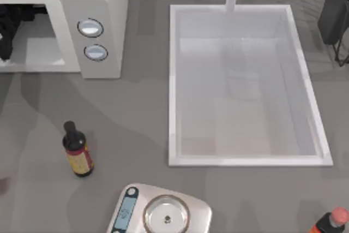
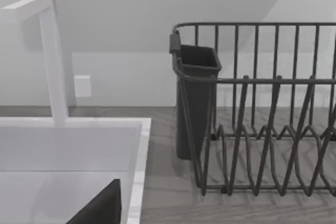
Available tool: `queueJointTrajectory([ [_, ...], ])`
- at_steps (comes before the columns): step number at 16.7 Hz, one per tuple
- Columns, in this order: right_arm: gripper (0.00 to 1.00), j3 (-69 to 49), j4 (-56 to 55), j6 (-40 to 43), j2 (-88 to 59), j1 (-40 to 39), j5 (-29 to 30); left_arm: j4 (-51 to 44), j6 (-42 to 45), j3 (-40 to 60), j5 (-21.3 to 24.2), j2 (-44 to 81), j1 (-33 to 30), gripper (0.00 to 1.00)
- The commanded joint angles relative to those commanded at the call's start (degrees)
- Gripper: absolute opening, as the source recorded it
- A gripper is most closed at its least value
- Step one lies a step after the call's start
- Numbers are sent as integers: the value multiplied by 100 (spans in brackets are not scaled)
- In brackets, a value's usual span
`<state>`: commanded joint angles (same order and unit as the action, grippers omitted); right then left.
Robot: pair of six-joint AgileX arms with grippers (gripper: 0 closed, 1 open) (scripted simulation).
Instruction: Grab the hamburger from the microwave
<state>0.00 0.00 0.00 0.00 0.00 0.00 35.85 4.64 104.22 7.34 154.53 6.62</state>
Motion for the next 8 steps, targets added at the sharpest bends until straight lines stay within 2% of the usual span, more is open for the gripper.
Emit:
queueJointTrajectory([
  [4, 100, 0, 0, 0, 0, 0, 0, -165, -186, -584, -428, -599, -464, 0],
  [8, 100, 0, 0, 0, 0, 0, 0, -509, -576, -1874, -1323, -2061, -1436, 0],
])
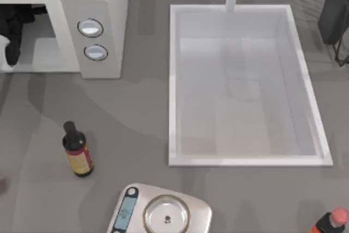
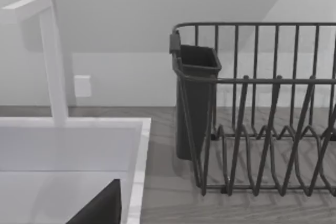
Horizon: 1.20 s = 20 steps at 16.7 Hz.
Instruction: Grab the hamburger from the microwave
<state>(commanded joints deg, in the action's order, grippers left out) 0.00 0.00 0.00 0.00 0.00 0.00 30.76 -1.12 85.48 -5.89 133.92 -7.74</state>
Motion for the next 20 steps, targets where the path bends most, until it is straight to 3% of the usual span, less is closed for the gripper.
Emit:
queueJointTrajectory([
  [6, 100, 0, 0, 0, 0, 0, 0, -630, -704, -2425, -1618, -2829, -1758, 0],
  [10, 100, 0, 0, 0, 0, 0, 0, -955, -1065, -3599, -2446, -4052, -2656, 0],
  [16, 100, 0, 0, 0, 0, 0, 0, -1045, -1166, -3879, -2676, -4334, -2906, 0],
  [17, 100, 0, 0, 0, 0, 0, 0, -926, -1127, -3913, -2711, -4086, -2531, 0],
  [20, 100, 0, 0, 0, 0, 0, 0, -708, -1134, -3964, -2717, -3876, -2569, 0],
])
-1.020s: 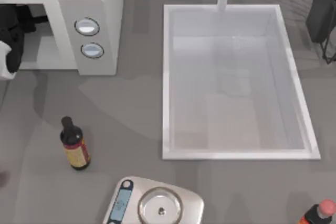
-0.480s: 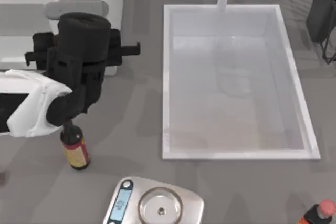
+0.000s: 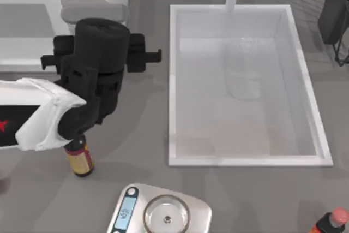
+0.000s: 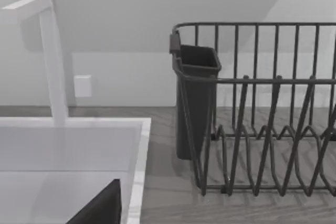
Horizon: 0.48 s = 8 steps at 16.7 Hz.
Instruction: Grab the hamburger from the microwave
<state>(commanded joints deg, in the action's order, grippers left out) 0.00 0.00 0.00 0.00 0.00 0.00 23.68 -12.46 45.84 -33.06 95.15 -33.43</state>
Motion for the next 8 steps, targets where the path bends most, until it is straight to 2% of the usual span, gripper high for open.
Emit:
queueJointTrajectory([
  [3, 100, 0, 0, 0, 0, 0, 0, 755, -13, -172, -1, 592, -96, 0],
  [8, 100, 0, 0, 0, 0, 0, 0, 2647, -26, -607, 38, 1774, -269, 0],
])
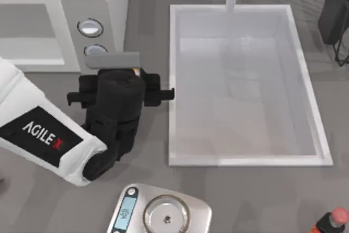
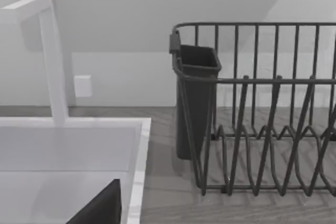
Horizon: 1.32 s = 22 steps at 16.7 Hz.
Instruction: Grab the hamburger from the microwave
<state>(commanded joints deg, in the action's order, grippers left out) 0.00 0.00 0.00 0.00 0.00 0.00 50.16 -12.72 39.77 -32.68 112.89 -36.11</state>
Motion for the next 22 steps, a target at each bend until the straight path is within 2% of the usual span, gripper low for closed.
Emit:
queueJointTrajectory([
  [3, 100, 0, 0, 0, 0, 0, 0, 667, 1, -220, 36, 475, -58, 0],
  [8, 100, 0, 0, 0, 0, 0, 0, 808, 2, -281, 47, 583, -67, 0],
  [21, 100, 0, 0, 0, 0, 0, 0, 808, 2, -281, 47, 583, -67, 98],
  [22, 100, 0, 0, 0, 0, 0, 0, 808, 2, -281, 47, 583, -67, 100],
])
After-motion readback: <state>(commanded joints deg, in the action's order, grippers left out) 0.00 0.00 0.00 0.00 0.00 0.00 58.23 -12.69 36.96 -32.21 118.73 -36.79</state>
